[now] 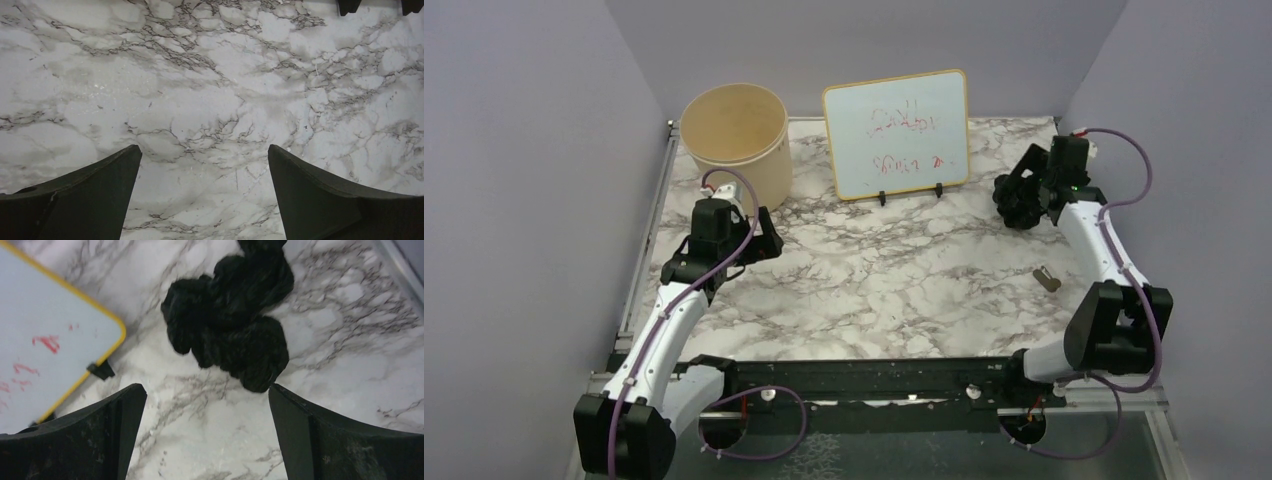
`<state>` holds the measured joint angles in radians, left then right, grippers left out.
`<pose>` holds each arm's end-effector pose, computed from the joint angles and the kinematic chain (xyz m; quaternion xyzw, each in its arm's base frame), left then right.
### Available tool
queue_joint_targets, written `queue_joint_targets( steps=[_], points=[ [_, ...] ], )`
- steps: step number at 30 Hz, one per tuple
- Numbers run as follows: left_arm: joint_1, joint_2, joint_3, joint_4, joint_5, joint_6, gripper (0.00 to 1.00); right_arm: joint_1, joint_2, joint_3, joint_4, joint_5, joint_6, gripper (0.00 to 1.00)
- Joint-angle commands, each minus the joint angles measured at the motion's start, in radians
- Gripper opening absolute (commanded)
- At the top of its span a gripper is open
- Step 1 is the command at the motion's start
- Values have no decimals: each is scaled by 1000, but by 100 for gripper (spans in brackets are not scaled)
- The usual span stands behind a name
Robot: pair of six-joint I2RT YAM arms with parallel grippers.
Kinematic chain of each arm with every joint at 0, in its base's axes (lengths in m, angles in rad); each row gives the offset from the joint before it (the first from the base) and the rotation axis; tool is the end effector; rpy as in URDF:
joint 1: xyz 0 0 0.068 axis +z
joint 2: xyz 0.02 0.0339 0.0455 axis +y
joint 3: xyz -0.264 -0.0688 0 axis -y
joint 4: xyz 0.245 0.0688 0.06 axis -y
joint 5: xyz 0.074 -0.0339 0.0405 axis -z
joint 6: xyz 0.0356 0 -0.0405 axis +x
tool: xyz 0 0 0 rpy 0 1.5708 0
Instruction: Put the trash bags into the trash bin
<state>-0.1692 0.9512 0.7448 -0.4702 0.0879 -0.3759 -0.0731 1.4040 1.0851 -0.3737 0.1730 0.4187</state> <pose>0.2007 -0.0375 0.2684 -0.0740 0.8980 -0.1544 0.4053 0.3103 -0.0289 0.2844 0.2551 0.8657 -0.0042 0.4307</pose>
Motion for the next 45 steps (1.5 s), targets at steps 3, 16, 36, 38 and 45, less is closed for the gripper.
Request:
queue_joint_targets(
  steps=[3,16,36,38,45],
  points=[
    [4,-4,-5,33,79,23,99,-95,154,236,-56,-95,32,100],
    [4,-35,-6,38,93,31,99,-151,354,181,-1,-58,86,94],
    [4,-36,-23,82,198,35,99,-149,467,259,61,-394,-21,29],
    [4,-36,-23,82,187,35,99,-149,406,207,92,-389,-24,24],
    [4,-33,-20,84,164,36,99,-149,263,81,108,-440,-37,11]
  ],
)
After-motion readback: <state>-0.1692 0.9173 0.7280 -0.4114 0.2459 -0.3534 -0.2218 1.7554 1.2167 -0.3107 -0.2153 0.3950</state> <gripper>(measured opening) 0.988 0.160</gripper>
